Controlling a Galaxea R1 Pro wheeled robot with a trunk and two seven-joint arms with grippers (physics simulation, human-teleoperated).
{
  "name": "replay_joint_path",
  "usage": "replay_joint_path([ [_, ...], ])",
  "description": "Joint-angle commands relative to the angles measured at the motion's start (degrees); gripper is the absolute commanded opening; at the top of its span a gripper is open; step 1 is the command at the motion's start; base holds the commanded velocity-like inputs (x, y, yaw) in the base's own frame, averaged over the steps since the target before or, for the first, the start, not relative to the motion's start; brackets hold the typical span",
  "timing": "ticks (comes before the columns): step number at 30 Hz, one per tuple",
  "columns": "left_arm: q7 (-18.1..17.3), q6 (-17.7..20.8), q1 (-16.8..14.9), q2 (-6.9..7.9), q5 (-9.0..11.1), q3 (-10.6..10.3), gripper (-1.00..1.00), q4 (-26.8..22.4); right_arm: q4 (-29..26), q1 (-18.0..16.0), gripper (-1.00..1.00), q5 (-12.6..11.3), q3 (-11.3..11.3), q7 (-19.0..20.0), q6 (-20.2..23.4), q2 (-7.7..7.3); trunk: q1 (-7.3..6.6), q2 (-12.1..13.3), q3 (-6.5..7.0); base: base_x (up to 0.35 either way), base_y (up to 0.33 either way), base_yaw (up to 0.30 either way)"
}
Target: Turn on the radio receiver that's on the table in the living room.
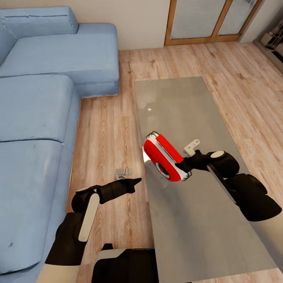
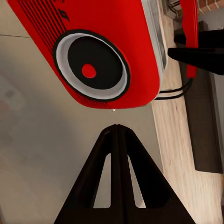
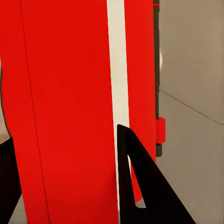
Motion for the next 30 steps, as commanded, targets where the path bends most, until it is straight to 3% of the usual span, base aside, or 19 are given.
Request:
replay_joint_path([
  [1, 0.0, 0.0, 0.0, 0.0, 0.0, 0.0, -1.0, 0.0, 0.0, 0.0, -1.0, -0.2, 0.0, 0.5, 0.0, -0.12, 0.0, 0.0, 0.0, 0.0, 0.0, 0.0],
  [4, 0.0, -0.3, -0.3, -0.01, 0.0, 0.0, -1.0, 0.1, 0.0, 0.0, -1.0, -0.1, 0.0, 0.9, 0.0, -0.4, 0.0, 0.0, 0.0, 0.0, 0.0, 0.0],
  [7, -0.1, -0.4, -3.5, 0.05, 0.1, -0.1, -1.0, 1.2, -0.1, 0.0, -1.0, -0.1, 0.1, 1.0, 0.0, -0.58, 0.0, 0.0, 0.0, 0.0, 0.0, 0.0],
  [11, -0.1, -0.9, -5.4, 0.08, 0.1, -0.1, -1.0, 3.8, -0.1, 0.0, -1.0, -0.2, 0.2, 2.9, 0.0, -1.29, 0.0, 0.0, 0.0, 0.0, 0.0, 0.0],
  [13, -0.2, -1.2, -5.5, 0.12, 0.1, -0.1, -1.0, 4.3, -0.1, 0.0, -1.0, -0.2, 0.2, 5.4, 0.0, -2.3, 0.0, 0.0, 0.0, 0.0, 0.0, 0.0],
  [16, -0.2, -1.3, -5.6, 0.19, 0.0, -0.1, -1.0, 4.5, -0.1, 0.0, -1.0, -0.1, 0.1, 10.6, 0.0, -5.02, 0.0, 0.0, 0.0, 0.0, 0.0, 0.0],
  [19, -0.2, -1.4, -5.6, 0.24, 0.0, -0.1, -1.0, 4.6, -0.1, 0.0, -1.0, -0.1, 0.1, 12.5, 0.0, -7.16, 0.0, 0.0, 0.0, 0.0, 0.0, 0.0],
  [26, -0.2, -2.3, -5.6, 0.26, -0.2, 0.0, -1.0, 7.1, -0.1, 0.0, -1.0, 0.0, -0.7, 13.1, 0.0, -7.77, 0.0, 0.0, 0.0, 0.0, 0.0, 0.0],
  [30, -0.2, -7.6, -5.6, 0.12, -0.1, 0.0, -1.0, 11.9, -0.1, 0.0, -1.0, 0.0, -0.9, 13.1, 0.0, -7.79, 0.0, 0.0, 0.0, 0.0, 0.0, 0.0],
])
